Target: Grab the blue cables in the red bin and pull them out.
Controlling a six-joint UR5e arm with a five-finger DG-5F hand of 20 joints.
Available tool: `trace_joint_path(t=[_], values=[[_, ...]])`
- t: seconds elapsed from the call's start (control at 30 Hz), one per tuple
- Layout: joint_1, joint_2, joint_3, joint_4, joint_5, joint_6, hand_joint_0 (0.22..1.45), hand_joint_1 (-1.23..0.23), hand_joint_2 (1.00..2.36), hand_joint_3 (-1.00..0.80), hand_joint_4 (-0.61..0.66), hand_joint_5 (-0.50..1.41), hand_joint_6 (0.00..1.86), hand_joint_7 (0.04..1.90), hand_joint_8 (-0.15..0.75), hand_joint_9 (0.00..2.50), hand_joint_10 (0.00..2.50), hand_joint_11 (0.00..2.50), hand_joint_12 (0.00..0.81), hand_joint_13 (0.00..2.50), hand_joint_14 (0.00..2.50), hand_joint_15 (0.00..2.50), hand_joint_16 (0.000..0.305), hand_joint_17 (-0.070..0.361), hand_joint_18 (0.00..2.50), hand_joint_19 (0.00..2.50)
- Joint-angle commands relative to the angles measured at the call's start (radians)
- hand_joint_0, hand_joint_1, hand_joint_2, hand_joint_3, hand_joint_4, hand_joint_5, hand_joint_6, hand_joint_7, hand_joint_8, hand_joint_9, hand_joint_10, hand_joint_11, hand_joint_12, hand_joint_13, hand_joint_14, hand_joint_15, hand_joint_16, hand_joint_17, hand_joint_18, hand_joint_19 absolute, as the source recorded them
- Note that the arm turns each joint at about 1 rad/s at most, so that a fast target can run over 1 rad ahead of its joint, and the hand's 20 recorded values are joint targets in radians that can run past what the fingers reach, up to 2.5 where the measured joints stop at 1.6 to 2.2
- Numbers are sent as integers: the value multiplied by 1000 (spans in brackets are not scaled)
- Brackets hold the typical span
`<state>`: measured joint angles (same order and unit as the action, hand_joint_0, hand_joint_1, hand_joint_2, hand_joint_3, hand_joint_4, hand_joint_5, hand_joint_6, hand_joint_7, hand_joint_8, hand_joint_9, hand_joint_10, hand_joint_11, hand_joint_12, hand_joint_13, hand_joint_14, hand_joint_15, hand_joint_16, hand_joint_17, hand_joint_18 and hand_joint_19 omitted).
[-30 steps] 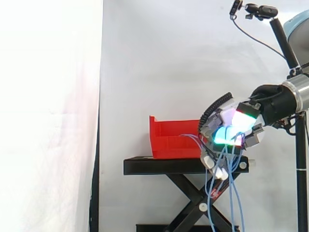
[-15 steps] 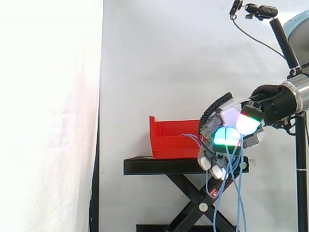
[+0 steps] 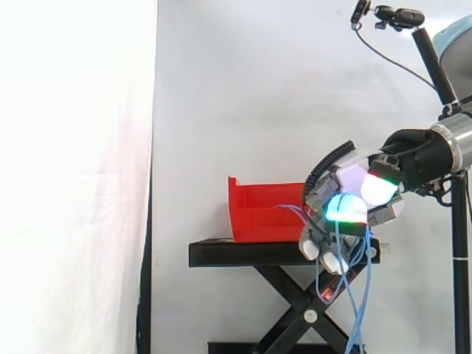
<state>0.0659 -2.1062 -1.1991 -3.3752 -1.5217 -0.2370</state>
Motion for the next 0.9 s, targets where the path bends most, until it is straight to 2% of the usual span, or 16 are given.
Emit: trace_joint_path(t=[0.0,0.23,0.43,0.87], values=[[0,0,1,0,0,0,744,-1142,1000,-1000,259,461,1053,304,239,615,23,589,345,753,21,512,54,121,649,585],[0,0,0,2,0,0,691,-1017,1000,-1000,249,601,776,418,253,648,22,563,352,761,22,508,57,127,653,595],[0,0,1,0,0,0,668,-952,1000,-1000,252,684,630,492,260,677,22,562,362,771,21,507,58,129,658,606],[0,0,0,5,0,-2,649,-903,1000,-1000,258,812,524,579,272,758,21,549,369,797,20,503,58,130,683,606]])
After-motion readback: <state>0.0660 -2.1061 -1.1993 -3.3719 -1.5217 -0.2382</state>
